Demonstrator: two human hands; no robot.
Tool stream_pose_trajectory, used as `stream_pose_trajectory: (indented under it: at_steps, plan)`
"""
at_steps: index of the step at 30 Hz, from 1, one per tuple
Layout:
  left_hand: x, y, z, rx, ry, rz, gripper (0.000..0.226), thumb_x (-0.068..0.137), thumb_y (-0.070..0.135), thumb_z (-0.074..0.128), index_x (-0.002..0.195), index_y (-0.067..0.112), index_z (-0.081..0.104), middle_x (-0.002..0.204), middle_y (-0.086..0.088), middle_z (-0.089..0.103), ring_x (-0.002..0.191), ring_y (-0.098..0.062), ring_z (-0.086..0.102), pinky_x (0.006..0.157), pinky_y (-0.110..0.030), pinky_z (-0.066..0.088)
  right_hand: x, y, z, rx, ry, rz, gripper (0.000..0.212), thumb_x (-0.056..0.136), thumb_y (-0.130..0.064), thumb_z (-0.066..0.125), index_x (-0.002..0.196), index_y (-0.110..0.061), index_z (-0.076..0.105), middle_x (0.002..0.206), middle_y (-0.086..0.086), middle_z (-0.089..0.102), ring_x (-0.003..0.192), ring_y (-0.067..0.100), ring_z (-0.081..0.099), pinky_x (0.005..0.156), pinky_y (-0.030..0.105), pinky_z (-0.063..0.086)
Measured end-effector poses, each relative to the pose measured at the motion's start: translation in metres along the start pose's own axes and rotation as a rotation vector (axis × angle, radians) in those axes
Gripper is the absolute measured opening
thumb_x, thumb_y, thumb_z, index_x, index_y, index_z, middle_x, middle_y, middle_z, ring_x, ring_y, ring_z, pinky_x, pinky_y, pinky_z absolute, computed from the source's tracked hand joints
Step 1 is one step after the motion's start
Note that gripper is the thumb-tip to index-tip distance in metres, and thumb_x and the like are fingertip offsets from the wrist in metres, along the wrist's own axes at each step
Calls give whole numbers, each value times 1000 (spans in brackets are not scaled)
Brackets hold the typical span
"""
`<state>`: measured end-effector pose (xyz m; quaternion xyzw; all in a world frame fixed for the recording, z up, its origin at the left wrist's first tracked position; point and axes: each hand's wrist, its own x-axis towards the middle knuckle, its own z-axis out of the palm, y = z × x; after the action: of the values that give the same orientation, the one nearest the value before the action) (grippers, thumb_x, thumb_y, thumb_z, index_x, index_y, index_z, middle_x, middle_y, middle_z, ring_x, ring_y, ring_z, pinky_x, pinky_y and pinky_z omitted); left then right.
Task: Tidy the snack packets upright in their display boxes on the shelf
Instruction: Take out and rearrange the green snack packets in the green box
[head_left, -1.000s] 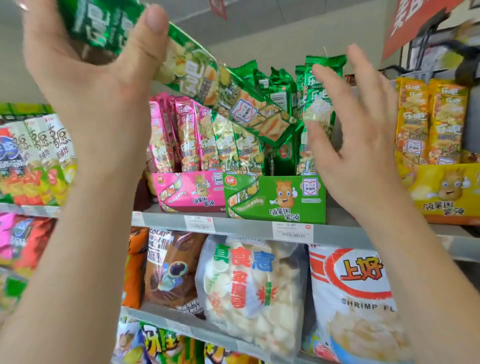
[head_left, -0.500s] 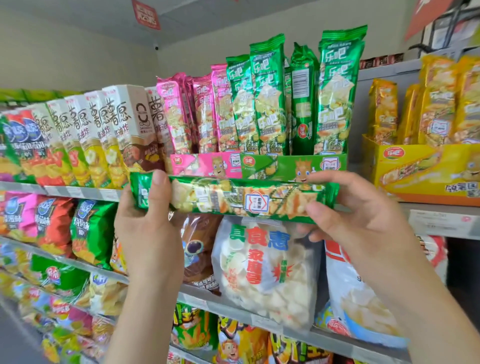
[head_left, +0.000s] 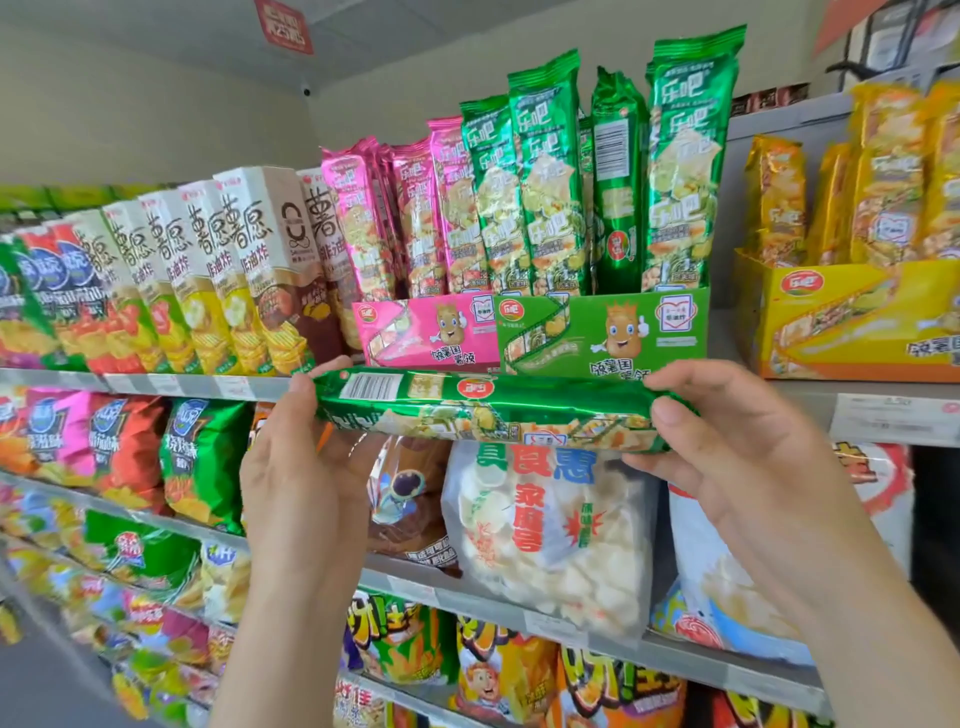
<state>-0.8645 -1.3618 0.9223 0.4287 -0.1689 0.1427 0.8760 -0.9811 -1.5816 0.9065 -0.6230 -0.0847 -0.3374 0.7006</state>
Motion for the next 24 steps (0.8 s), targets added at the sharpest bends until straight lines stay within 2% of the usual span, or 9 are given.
stream_pose_trajectory:
  at_steps: [4,7,11,14,16,18,21,24]
  plan:
    - [0,2,-4,19,16,51,38,99,21,50,76,20,79,82,1,73,79,-16,69,71,-29,57,-5,7,5,-1,9,18,53,59,-56,85,98,-24,69,107,2,69,103,27,67,83,37,58]
    - [0,2,-8,33,20,94,39,97,17,50,71,20,78,77,2,71,76,-14,69,71,-28,57,-6,10,8,25,-4,23,45,63,-39,86,100,-24,67,113,3,70,112,31,64,88,40,57]
    - [1,4,-9,-5,17,88,39,97,13,51,71,18,78,78,1,73,79,-15,70,75,-31,58,-7,11,9,66,-41,66,39,65,-27,76,103,-25,68,115,6,71,109,29,66,89,38,56]
    - [4,5,-11,-41,24,69,37,98,11,52,72,14,78,82,-2,73,82,-17,70,76,-31,57,-8,13,9,78,-110,108,50,62,-30,88,108,-23,69,115,10,71,110,30,66,91,37,55]
    - [4,6,-12,-52,7,62,31,98,10,54,78,10,77,80,-4,73,81,-18,70,77,-30,57,-9,15,7,73,-138,123,46,64,-21,85,107,-23,69,114,10,71,108,28,67,87,30,55]
    - [3,7,-12,-55,-13,57,29,98,11,55,80,10,77,78,-3,72,79,-16,69,76,-28,56,-10,17,6,67,-164,124,40,66,-15,77,104,-22,70,113,9,71,108,27,67,88,29,55]
    - [2,8,-11,-48,-40,58,29,93,24,59,72,15,77,82,0,72,80,-14,69,76,-27,56,-12,19,6,48,-191,123,39,66,-12,79,103,-20,71,109,7,71,106,22,67,83,24,54]
    - [0,10,-13,-21,-112,53,20,84,30,64,78,15,77,80,2,72,79,-12,69,75,-24,56,-13,17,7,34,-208,120,49,59,-23,88,105,-21,71,107,5,71,103,19,68,82,22,54]
